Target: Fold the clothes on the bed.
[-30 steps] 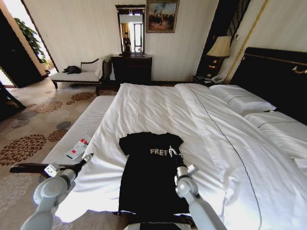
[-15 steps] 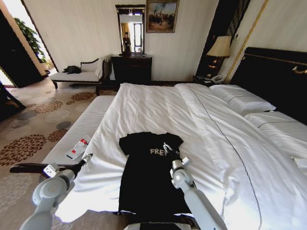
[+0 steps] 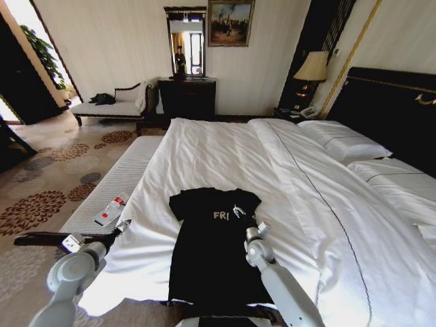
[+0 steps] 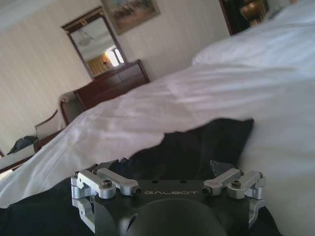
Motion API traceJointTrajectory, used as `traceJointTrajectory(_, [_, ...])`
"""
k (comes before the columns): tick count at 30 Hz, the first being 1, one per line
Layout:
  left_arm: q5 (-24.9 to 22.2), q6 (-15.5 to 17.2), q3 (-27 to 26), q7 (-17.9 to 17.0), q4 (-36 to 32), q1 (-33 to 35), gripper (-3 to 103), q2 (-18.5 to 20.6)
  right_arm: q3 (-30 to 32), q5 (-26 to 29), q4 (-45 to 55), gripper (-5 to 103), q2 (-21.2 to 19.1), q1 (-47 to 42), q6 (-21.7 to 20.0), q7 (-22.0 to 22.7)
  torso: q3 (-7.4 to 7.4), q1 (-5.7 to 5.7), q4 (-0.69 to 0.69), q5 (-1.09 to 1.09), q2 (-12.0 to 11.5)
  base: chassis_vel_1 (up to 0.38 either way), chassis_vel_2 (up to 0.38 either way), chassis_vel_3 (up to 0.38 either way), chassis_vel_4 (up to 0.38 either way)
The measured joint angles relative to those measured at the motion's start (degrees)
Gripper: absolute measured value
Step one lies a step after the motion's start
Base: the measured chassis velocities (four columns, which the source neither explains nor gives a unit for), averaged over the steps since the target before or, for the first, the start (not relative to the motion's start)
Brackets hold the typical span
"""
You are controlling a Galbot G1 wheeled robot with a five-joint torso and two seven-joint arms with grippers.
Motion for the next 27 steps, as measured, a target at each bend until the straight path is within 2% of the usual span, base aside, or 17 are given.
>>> traceJointTrajectory(1, [0.00,0.00,0.00,0.00,0.00,0.00,100,0.00,0.00,0.00,0.00,100,0.00,0.00,0.00,0.00,0.00,0.00,0.00,0.00,0.00,0.000,0.000,0.000,0.000])
traceJointTrajectory(3, [0.25,-0.02,0.07,0.00,0.04,-0.01,100,0.00,-0.69,-3.26,1.23,100,-0.18,-0.29,0.85,-0.57,0.00,0.00,0.01,0.00,0.00,0.000,0.000,0.000,0.000])
traceJointTrajectory(4, [0.45,-0.07,0.10,0.02,0.08,-0.01,100,0.02,-1.97,-7.02,2.55,100,-0.57,-0.49,1.68,-1.11,0.00,0.00,0.01,-0.01,0.00,0.000,0.000,0.000,0.000])
traceJointTrajectory(6, [0.48,-0.08,0.10,0.02,0.09,0.00,100,0.04,-2.56,-8.14,2.88,100,-0.76,-0.50,1.92,-1.28,0.00,0.00,0.01,-0.01,0.00,0.000,0.000,0.000,0.000])
traceJointTrajectory(8, [0.53,-0.11,0.09,0.04,0.09,0.02,100,0.18,-5.56,-12.09,3.19,100,-1.34,-0.38,2.29,-1.43,0.00,0.00,0.01,-0.01,0.00,0.000,0.000,0.000,0.000])
traceJointTrajectory(11, [0.53,-0.12,0.01,0.04,0.09,0.08,100,0.25,-7.81,-15.53,1.75,100,-1.36,0.20,1.58,-0.39,-0.01,0.00,0.02,-0.01,0.00,0.000,0.000,0.000,0.000])
traceJointTrajectory(14, [0.54,-0.13,-0.28,0.04,0.09,0.28,100,0.39,-10.72,-22.29,-2.46,100,-0.62,1.65,0.10,1.99,0.00,0.00,0.02,-0.01,0.00,0.000,0.000,0.000,0.000])
traceJointTrajectory(19, [0.54,-0.20,-0.60,0.05,0.46,0.33,100,0.49,-12.65,-24.29,-5.57,100,0.11,3.48,-3.06,5.49,0.00,0.00,0.02,-0.01,0.00,0.000,0.000,0.000,0.000])
traceJointTrajectory(26, [0.79,-0.34,-0.39,0.08,1.08,-0.05,100,0.36,-12.78,-26.07,-7.86,103,0.26,4.26,-4.49,6.90,0.00,0.00,0.02,-0.01,0.00,0.000,0.000,0.000,0.000])
traceJointTrajectory(27, [0.88,-0.36,-0.31,0.09,1.19,-0.13,100,0.33,-12.75,-26.06,-8.01,100,0.27,4.26,-4.60,7.01,0.00,0.00,0.01,0.00,0.00,0.000,0.000,0.000,0.000])
